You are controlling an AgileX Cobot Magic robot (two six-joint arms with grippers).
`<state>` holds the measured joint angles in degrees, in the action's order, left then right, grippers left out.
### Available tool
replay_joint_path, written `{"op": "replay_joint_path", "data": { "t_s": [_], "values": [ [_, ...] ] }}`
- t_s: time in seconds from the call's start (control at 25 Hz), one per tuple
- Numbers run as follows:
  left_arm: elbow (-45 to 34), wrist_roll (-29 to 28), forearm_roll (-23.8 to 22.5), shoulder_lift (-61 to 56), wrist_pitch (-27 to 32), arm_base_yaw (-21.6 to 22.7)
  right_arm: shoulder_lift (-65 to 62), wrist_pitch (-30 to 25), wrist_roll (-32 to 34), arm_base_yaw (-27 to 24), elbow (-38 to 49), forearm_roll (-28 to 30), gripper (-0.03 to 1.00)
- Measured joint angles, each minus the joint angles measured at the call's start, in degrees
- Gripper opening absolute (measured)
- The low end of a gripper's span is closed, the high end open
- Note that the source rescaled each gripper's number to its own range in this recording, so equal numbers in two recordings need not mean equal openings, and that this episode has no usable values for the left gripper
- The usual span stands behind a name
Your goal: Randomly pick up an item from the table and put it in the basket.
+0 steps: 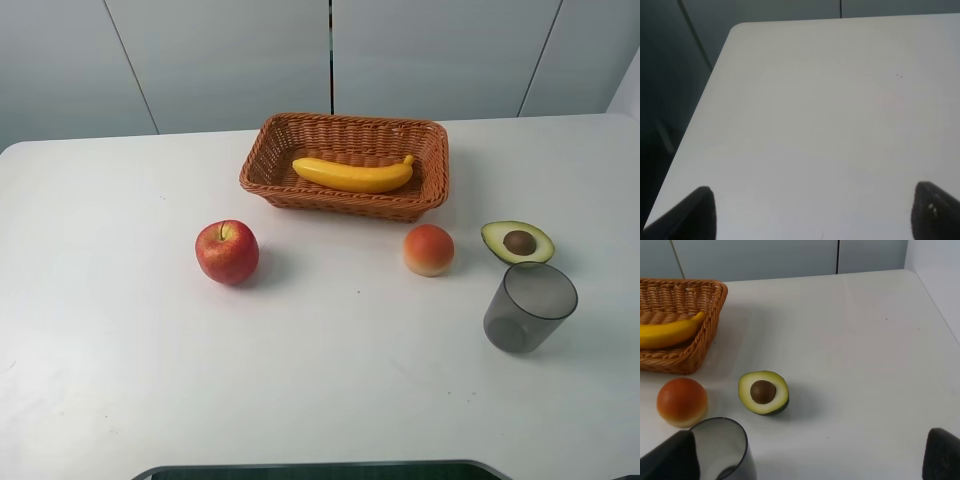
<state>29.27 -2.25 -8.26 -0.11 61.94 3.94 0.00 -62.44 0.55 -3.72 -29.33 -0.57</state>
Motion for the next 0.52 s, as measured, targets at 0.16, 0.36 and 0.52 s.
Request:
{"op": "replay_joint_path", "data": {
  "t_s": [0.16, 0.36, 0.52],
  "values": [
    [0.00, 0.00, 0.00, 0.00, 0.00, 0.00, 0.00, 0.00, 0.00, 0.00, 0.00, 0.00, 0.94],
    [0.00, -0.34, 0.00, 0.00, 0.00, 0.00, 0.00, 0.00, 0.00, 0.00, 0.00, 0.00, 0.94],
    [0.00, -0.42, 0.00, 0.00, 0.00, 0.00, 0.00, 0.00, 0.00, 0.00, 0.00, 0.00, 0.94]
  ]
}}
